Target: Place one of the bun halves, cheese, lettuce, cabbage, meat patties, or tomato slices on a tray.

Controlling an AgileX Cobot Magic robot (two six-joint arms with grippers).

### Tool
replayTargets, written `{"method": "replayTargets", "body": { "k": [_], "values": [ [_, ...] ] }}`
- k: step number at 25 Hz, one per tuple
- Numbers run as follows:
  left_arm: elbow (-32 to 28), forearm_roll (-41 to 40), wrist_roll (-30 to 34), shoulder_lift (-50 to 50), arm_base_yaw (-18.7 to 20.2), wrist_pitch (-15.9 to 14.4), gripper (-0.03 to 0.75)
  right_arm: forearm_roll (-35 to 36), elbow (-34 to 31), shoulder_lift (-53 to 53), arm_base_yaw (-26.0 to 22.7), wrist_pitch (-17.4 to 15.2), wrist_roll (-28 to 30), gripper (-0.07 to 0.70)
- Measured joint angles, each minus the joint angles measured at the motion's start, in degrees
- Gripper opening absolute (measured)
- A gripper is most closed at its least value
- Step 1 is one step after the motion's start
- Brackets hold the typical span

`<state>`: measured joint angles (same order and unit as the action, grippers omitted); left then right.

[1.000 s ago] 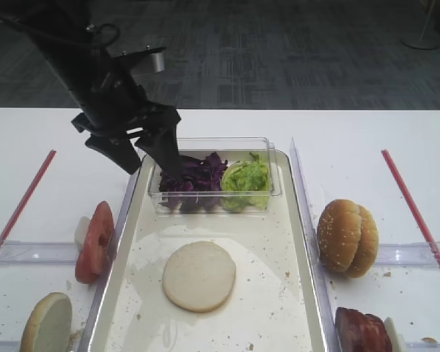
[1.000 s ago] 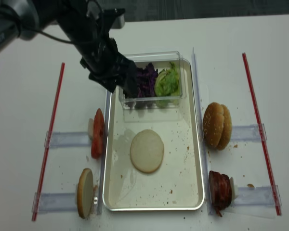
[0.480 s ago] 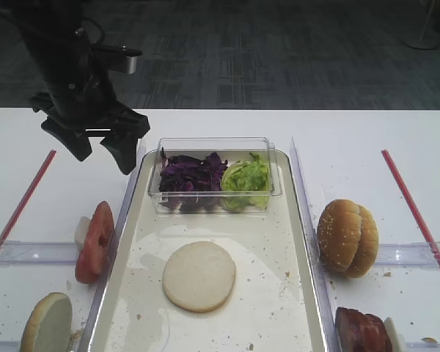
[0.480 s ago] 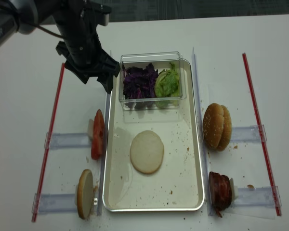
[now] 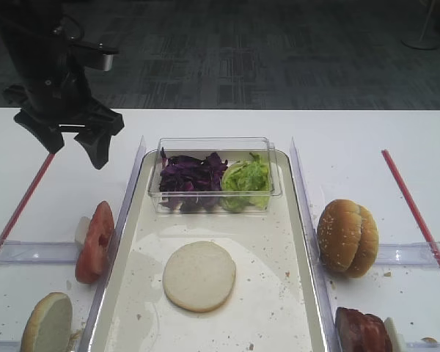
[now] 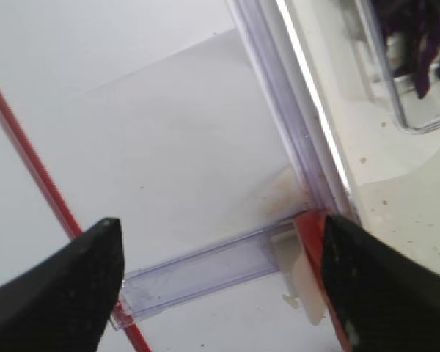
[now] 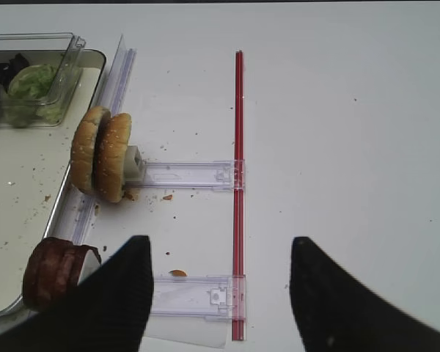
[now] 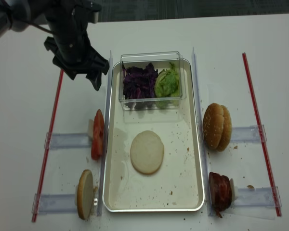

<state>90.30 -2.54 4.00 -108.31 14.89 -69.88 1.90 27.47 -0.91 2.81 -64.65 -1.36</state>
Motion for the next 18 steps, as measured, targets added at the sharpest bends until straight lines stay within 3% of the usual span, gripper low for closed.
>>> {"method": "replayTargets", "body": {
  "k": [8, 18],
  "values": [
    [0.00, -1.73, 0.00, 0.00, -6.48, -0.03, 0.507, 0.00, 0.00, 0.00, 0.00, 0.00, 0.00, 0.445],
    [0.00, -1.77, 0.00, 0.00, -9.85, -0.12, 0.503, 0.00, 0.00, 0.00, 0.00, 0.00, 0.00, 0.445]
  ]
}}
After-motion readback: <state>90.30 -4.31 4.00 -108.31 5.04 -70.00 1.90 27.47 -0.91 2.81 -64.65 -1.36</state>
